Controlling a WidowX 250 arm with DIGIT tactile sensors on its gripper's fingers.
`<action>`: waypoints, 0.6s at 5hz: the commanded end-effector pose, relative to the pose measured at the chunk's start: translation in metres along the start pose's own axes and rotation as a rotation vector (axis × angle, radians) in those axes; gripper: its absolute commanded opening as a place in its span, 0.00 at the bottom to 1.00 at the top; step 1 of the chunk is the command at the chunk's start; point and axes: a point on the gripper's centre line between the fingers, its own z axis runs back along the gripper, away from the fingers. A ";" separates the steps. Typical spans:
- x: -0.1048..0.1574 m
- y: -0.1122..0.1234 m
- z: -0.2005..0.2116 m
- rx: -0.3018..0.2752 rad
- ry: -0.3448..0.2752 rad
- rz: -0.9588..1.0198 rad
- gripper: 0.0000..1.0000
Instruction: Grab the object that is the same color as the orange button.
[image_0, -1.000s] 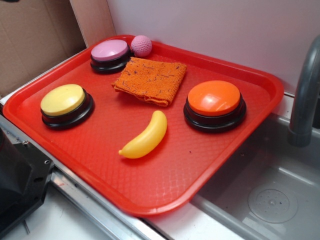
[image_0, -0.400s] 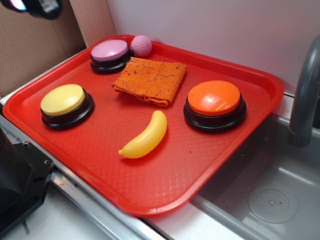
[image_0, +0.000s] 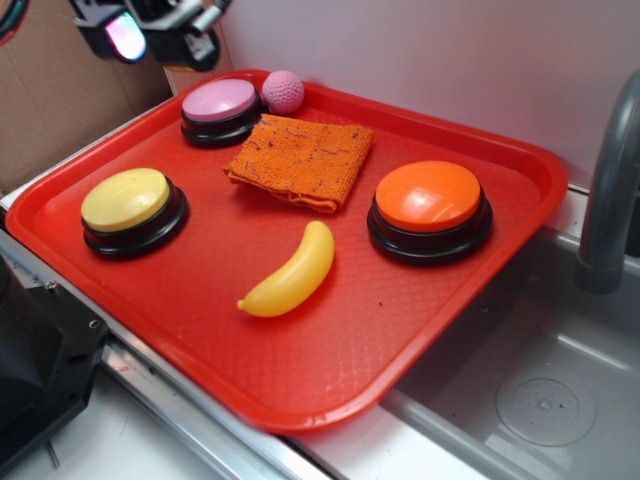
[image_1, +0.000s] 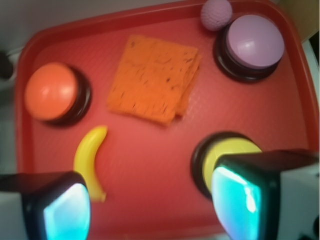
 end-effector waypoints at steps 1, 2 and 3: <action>0.034 0.019 -0.049 0.135 -0.066 0.124 1.00; 0.042 0.028 -0.077 0.115 -0.097 0.156 1.00; 0.048 0.031 -0.100 0.127 -0.088 0.149 1.00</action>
